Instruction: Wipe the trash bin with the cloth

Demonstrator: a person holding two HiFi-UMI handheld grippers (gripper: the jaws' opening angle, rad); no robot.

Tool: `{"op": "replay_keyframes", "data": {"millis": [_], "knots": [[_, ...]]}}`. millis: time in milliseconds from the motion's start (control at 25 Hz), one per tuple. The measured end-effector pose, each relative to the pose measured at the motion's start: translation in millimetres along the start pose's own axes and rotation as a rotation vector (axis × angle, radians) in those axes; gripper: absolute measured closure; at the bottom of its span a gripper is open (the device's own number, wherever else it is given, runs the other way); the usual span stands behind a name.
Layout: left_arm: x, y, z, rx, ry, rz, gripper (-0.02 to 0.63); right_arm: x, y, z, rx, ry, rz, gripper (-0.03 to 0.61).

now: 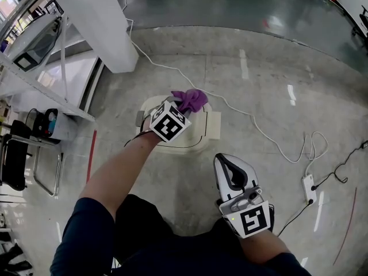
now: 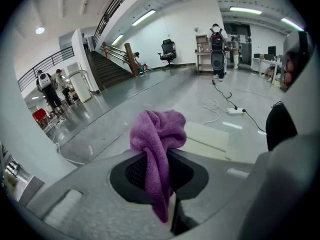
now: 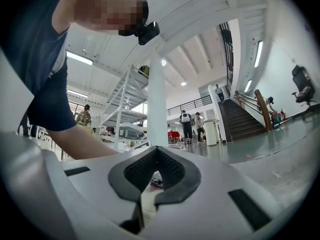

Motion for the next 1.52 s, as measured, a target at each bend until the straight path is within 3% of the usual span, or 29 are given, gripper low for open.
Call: {"op": "replay_keyframes", "data": {"millis": [240,400,600,760,920,1120,1520], "knots": [[-18.9,-61.1,2.3,0.091,-0.023,0.097,0.56,-0.4,-4.2,-5.1,-0.006,-0.016,0.004,0.568],[-5.7,-54.1,-10.8,0.041,0.005,0.148,0.56,-1.5,-3.3,-2.6,-0.022,-0.039,0.007,0.569],[34.6,-6.5,-40.8,-0.047,0.064,0.091,0.56,-1.5,1.7,2.7,-0.039,-0.038,0.016,0.569],[72.9,29.8,-66.5,-0.112,0.101,-0.02,0.561,-1.8,4.9,6.7,-0.054,-0.041,0.023,0.569],[102.7,38.9,-82.4,-0.138,0.122,-0.093,0.561,-4.5,7.7,7.1,-0.062,-0.057,0.021,0.569],[106.8,5.6,-86.5,-0.087,0.117,-0.086,0.56,-7.3,8.0,7.6,-0.057,-0.04,0.013,0.569],[60.2,-88.6,-67.3,0.1,0.046,0.041,0.56,6.3,-13.7,5.7,0.013,-0.004,-0.007,0.569]]}}
Point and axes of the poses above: the fingertips, and each gripper's own axes: z forward along the fingers, y to its left, x out of its underside, the point moved 5 cm from there along -z, backward along the fingers, and after that the axes turned 6 degrees about -z, right-handed, at the moved point
